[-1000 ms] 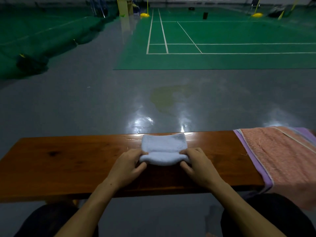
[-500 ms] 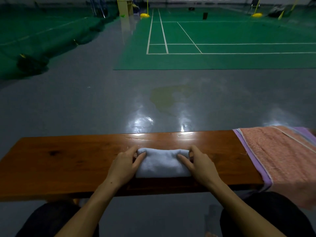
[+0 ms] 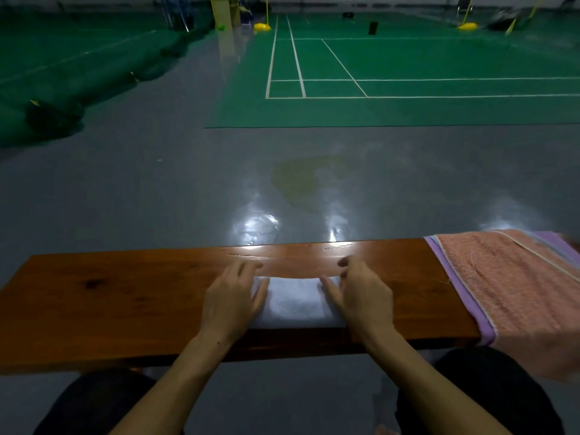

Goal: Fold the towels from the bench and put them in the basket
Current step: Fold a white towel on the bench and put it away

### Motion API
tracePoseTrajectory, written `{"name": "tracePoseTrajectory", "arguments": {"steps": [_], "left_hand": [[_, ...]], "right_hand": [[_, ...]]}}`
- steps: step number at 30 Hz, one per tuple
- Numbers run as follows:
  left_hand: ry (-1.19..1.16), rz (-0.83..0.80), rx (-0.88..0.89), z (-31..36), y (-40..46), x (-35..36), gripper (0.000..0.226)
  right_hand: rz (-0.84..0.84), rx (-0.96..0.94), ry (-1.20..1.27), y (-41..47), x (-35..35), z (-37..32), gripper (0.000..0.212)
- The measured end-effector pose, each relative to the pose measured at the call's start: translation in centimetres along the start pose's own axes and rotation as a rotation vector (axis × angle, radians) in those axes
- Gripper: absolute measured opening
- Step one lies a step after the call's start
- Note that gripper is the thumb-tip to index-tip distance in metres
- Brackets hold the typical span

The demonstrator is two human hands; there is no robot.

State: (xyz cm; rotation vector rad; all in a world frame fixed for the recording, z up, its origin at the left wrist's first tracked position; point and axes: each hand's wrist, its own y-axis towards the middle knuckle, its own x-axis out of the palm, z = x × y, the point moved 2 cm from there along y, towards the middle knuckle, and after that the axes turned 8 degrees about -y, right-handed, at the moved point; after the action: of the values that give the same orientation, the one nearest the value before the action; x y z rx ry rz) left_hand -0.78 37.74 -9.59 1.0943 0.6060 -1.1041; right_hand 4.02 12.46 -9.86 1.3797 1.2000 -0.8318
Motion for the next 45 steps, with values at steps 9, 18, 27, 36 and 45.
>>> {"name": "tracePoseTrajectory", "arguments": {"steps": [9,18,27,36,45], "left_hand": [[0.082,-0.284,0.054,1.7,-2.2,5.2,0.068],[0.145,-0.385,-0.091,0.0,-1.8,4.1,0.088],[0.152,-0.15,-0.242,-2.1,-0.4,0.0,0.057],[-0.214,-0.342,-0.594,-1.6,1.1,-0.8,0.058],[-0.982,-0.236,-0.49,0.1,2.7,-0.8,0.028]], "right_hand": [[0.022,-0.542,-0.002,-4.0,2.6,-5.4,0.047],[-0.254,-0.355,-0.042,-1.4,3.4,-1.8,0.071],[-0.31,-0.253,0.007,-1.7,1.1,-1.0,0.038],[-0.465,-0.255,0.21,-2.0,0.2,-2.5,0.043],[-0.515,-0.13,0.755,-1.1,0.7,-3.9,0.043]]}}
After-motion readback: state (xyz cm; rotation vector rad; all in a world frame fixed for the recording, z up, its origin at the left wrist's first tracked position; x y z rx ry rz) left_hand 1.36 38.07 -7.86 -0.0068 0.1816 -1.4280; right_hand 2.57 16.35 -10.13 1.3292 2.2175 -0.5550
